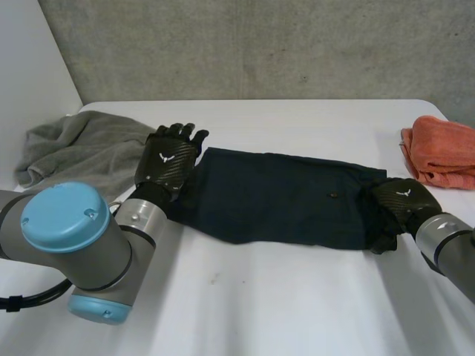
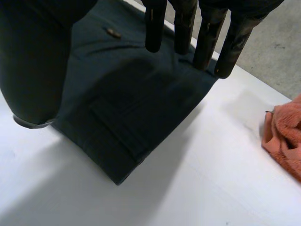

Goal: Fold the laundry.

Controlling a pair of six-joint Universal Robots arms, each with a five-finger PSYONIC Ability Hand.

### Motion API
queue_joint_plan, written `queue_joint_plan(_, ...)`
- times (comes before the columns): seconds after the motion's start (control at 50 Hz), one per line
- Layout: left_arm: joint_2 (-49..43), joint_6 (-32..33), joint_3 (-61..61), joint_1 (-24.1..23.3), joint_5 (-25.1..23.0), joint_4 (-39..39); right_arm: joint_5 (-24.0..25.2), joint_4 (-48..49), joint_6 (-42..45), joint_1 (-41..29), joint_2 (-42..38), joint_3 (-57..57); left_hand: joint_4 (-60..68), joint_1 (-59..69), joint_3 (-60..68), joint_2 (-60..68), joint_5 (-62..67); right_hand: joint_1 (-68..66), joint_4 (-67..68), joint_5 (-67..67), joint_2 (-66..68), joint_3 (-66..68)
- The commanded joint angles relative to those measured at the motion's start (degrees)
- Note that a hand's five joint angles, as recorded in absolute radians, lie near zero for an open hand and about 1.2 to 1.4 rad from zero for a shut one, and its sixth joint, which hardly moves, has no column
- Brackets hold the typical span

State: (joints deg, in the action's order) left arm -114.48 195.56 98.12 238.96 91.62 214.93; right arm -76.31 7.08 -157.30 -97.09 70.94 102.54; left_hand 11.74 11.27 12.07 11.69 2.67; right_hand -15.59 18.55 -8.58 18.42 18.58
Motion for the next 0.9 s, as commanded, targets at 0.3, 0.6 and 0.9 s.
queue_joint_plan(0.3,-1.01,0.17,0.05,0.36,0.14,0.05,-0.77,7.86,1.55,0.06,-8.63,-2.78,-0.51,-0.04,-0.85,-0.47,-1.45,-64.41,61.45,-61.42,61.58,61.42)
queue_joint_plan(0.6,0.57,0.09,0.58,0.36,0.22,-1.36,-2.62,0.66,25.97,10.43,-1.95,-4.27,-0.51,-0.04,-0.85,-0.47,-1.45,-64.41,61.45,-61.42,61.58,61.42)
queue_joint_plan(0.9,3.21,0.26,0.40,0.80,0.84,-1.62,-0.78,4.52,34.07,-17.85,-5.80,-18.86,-0.51,-0.04,-0.85,-0.47,-1.45,-64.41,61.45,-61.42,61.58,61.42)
